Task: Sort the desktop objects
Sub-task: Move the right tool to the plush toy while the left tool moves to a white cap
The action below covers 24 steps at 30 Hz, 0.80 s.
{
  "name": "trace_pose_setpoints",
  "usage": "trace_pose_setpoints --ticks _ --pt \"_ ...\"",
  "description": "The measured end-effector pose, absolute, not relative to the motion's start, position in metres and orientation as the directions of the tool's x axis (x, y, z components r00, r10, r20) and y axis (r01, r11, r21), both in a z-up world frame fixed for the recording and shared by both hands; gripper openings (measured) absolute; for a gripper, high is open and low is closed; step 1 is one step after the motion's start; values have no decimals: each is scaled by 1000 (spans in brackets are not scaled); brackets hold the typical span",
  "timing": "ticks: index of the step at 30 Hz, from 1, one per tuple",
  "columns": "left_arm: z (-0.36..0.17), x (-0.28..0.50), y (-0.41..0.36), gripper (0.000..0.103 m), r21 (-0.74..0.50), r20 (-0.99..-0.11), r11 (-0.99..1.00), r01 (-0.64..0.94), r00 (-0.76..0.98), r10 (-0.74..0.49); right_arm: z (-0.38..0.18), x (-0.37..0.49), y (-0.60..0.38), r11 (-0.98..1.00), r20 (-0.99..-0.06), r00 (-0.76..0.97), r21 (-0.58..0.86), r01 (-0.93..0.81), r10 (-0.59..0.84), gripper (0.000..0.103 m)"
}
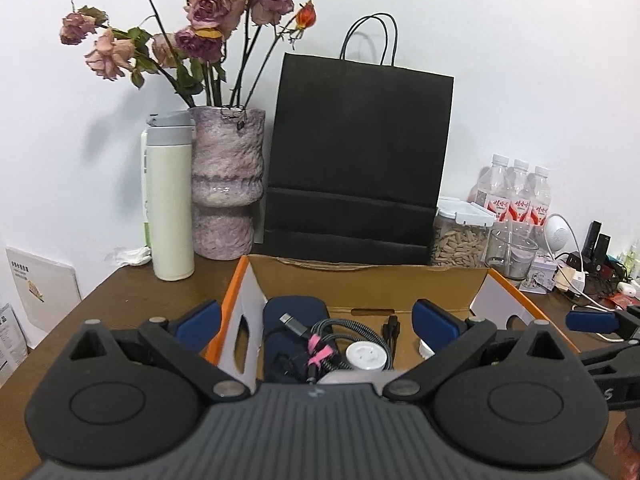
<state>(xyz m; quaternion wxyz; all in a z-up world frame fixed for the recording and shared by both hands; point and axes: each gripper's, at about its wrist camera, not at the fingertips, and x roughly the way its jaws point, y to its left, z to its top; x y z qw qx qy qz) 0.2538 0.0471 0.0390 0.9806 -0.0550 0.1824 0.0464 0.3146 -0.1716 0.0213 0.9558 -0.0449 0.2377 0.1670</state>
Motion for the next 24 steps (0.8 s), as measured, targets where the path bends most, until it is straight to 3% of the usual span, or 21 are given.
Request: trace_pose_setpoints --ticks 24 --pt "13 162 82 103 -54 -422 981 -184 895 145 -4 223 -192 919 -536 777 -4 -393 330 103"
